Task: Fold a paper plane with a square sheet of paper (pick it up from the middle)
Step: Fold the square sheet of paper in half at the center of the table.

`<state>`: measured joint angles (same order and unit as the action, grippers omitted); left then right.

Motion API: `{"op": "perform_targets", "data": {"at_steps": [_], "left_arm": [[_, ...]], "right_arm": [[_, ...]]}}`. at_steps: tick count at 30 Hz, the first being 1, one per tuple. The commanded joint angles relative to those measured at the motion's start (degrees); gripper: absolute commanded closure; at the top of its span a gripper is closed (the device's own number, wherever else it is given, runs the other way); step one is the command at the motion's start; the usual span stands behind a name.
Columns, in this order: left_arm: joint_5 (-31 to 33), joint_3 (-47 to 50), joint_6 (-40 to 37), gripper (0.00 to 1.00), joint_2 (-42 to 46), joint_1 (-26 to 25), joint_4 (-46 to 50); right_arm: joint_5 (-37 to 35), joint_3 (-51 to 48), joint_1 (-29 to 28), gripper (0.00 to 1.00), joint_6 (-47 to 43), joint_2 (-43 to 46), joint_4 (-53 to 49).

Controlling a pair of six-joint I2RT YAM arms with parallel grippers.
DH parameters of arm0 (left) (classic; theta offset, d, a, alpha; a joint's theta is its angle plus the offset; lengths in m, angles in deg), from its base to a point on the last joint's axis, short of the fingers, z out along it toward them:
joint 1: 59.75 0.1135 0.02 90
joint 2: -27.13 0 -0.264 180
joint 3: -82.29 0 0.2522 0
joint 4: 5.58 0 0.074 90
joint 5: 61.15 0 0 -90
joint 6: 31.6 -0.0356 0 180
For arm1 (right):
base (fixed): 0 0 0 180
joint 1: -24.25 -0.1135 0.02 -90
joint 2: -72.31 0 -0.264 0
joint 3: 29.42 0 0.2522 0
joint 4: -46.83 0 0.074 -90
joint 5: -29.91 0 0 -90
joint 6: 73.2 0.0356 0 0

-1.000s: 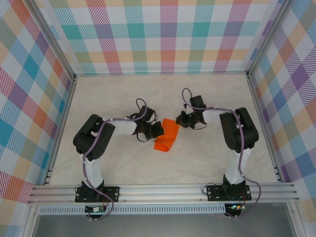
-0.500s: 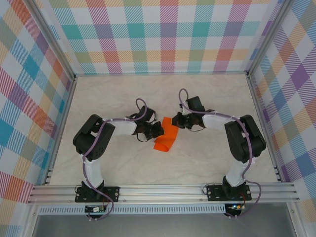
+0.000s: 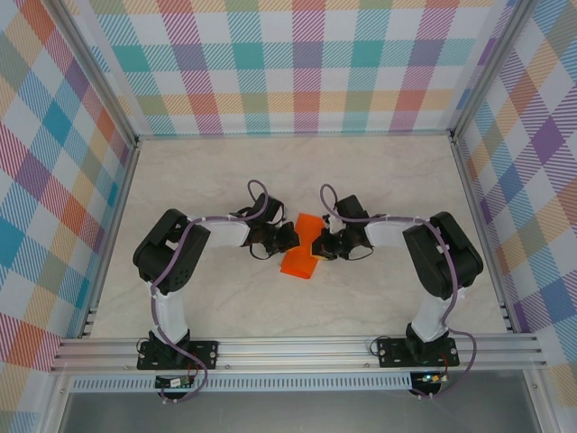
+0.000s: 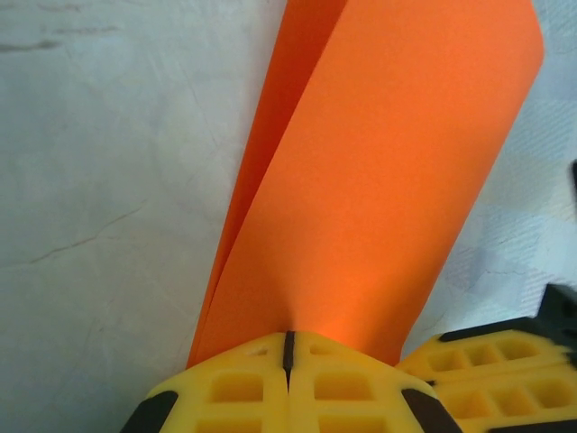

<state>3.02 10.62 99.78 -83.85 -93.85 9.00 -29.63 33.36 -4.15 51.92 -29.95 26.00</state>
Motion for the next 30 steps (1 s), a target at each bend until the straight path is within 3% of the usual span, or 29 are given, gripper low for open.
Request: {"op": "perform_targets", "data": {"at_steps": [1,6,11,22,30], "left_arm": [[13.2,5.8,1.2,1.0,-8.5,-0.3,16.2],[13.3,6.0,1.2,1.0,-8.4,-0.3,16.2],[13.1,5.9,0.9,1.0,-8.1,-0.3,16.0],[12.8,5.9,1.0,1.0,-7.9,-0.3,15.8],[13.7,6.1,1.4,1.0,-7.9,-0.3,16.8]], "right_arm": [[-1.3,-3.1,-0.2,1.0,-2.0,1.9,-4.8],[-5.8,-4.9,0.0,1.0,-4.2,7.2,-9.9],[-3.3,-2.7,-0.2,1.0,-2.5,12.2,-6.6],[-1.9,4.2,-4.2,1.0,0.7,1.7,-0.2],[-5.0,1.3,-4.2,1.0,-3.2,-0.5,-5.2]]}}
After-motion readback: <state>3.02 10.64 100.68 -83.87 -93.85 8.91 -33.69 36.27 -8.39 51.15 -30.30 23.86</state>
